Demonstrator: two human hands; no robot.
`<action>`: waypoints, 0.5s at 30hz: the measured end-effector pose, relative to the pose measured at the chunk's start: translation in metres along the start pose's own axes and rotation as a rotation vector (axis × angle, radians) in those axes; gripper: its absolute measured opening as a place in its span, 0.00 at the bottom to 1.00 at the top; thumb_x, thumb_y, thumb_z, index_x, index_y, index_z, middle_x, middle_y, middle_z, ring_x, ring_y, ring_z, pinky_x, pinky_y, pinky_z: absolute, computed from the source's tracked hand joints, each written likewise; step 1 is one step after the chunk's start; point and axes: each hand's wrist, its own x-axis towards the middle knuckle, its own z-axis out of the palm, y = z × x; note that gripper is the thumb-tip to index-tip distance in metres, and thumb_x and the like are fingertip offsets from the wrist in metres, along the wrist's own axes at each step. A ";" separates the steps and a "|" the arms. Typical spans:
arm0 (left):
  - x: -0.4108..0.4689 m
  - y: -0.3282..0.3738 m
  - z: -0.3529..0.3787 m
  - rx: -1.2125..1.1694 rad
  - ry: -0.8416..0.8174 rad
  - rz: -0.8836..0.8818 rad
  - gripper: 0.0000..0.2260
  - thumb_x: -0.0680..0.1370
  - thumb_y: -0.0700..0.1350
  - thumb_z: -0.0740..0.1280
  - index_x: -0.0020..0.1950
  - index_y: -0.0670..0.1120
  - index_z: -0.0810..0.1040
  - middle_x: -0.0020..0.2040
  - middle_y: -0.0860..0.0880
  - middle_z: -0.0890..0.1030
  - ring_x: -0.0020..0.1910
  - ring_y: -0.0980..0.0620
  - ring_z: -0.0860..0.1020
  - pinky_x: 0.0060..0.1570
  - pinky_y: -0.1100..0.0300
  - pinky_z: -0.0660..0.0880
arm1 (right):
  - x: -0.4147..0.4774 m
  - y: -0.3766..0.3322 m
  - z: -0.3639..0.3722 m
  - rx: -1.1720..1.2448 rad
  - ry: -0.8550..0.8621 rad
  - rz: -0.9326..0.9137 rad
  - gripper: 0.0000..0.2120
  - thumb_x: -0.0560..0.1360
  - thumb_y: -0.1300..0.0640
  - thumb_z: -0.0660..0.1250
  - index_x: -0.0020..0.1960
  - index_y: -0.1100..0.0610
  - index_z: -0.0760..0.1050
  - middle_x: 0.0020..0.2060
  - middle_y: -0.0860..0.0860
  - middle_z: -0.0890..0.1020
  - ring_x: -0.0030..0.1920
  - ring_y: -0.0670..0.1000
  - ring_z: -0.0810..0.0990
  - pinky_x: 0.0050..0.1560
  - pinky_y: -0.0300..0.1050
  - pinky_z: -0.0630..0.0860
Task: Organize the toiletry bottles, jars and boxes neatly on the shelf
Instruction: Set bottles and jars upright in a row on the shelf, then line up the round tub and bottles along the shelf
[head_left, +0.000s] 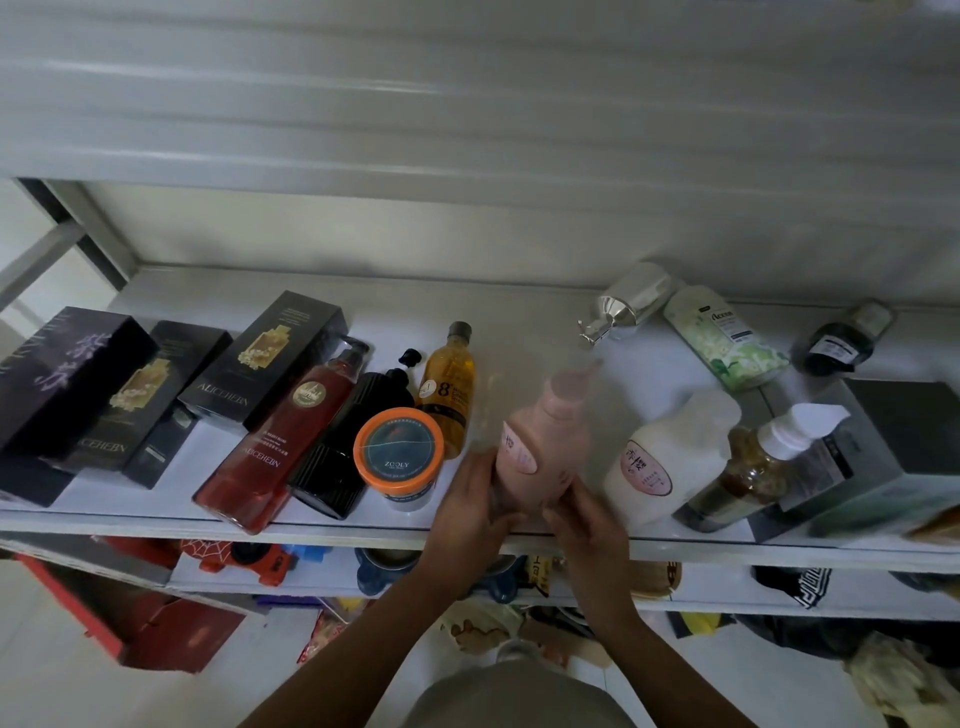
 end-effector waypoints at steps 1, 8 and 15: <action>0.001 -0.001 0.001 0.028 0.007 0.018 0.26 0.68 0.40 0.74 0.62 0.47 0.68 0.57 0.47 0.74 0.56 0.53 0.72 0.55 0.62 0.71 | 0.000 0.001 0.000 -0.007 0.011 0.001 0.19 0.74 0.68 0.66 0.65 0.60 0.73 0.56 0.52 0.81 0.55 0.40 0.78 0.50 0.28 0.74; 0.001 0.001 0.008 0.090 0.048 0.051 0.25 0.67 0.41 0.76 0.60 0.42 0.71 0.53 0.52 0.72 0.52 0.62 0.68 0.52 0.80 0.63 | 0.000 0.008 -0.001 -0.101 0.030 0.018 0.21 0.74 0.64 0.68 0.66 0.57 0.73 0.57 0.51 0.80 0.57 0.46 0.79 0.58 0.40 0.77; 0.001 -0.004 0.012 0.116 0.007 0.073 0.27 0.68 0.45 0.75 0.63 0.41 0.70 0.55 0.45 0.75 0.54 0.50 0.74 0.54 0.61 0.72 | -0.008 0.013 -0.004 -0.195 0.076 0.015 0.19 0.74 0.63 0.68 0.64 0.58 0.74 0.54 0.50 0.82 0.52 0.40 0.78 0.49 0.24 0.72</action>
